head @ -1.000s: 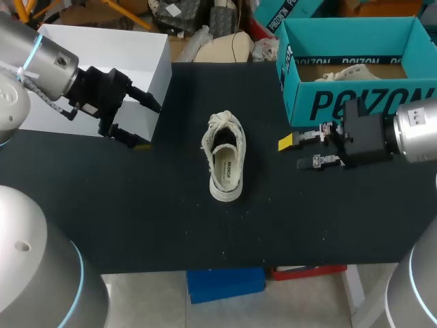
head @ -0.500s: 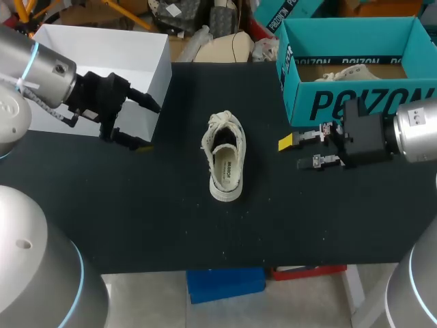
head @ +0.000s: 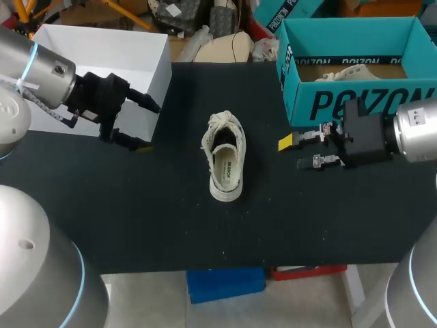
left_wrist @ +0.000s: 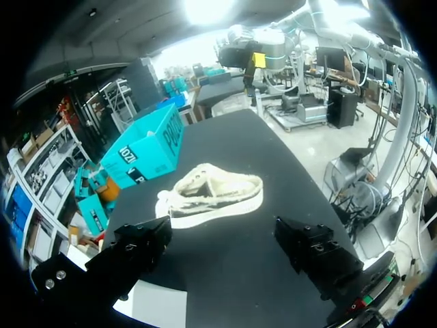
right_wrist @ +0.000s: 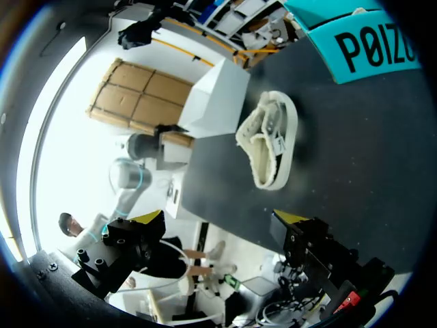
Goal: Take the shoe out of the shoebox, open the shoe tongue, remove and reinsert the insole, then place the shoe into the shoebox
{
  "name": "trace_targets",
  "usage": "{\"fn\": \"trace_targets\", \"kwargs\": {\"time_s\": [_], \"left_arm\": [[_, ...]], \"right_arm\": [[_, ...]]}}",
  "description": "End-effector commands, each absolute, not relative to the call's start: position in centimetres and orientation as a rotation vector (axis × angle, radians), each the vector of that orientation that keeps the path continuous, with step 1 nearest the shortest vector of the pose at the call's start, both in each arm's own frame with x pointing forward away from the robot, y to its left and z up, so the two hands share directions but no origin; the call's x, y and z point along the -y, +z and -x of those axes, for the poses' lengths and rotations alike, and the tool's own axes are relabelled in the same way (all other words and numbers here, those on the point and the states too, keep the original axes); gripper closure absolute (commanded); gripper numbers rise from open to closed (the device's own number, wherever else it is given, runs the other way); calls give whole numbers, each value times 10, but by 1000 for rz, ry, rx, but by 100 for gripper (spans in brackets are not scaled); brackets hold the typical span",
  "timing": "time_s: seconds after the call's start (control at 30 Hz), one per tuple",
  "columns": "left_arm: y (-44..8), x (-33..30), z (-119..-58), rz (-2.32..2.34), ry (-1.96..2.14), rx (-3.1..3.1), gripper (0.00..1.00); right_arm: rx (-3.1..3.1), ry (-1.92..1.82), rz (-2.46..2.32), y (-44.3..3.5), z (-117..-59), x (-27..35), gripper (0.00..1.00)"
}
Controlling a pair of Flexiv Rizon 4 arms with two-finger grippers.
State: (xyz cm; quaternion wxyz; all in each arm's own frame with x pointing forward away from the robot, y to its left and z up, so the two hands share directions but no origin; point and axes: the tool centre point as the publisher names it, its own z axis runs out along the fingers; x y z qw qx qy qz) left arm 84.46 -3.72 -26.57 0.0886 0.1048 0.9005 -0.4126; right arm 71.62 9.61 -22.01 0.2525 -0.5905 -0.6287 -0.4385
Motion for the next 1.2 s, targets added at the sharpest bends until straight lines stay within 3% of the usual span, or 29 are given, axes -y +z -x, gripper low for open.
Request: {"fn": "trace_targets", "kwargs": {"time_s": [0.03, 0.23, 0.73, 1.2], "left_arm": [[-267, 37, -843, -310, -1225, -2675, 0], [-267, 37, -843, -310, -1225, -2675, 0], [-267, 37, -843, -310, -1225, -2675, 0], [-267, 37, -843, -310, -1225, -2675, 0]], "right_arm": [[1710, -1190, 1607, -220, -716, -97, 0], [1710, -1190, 1607, -220, -716, -97, 0], [2059, -503, 1906, -232, -804, -121, 0], [2081, -514, 1911, -233, -808, -124, 0]]}}
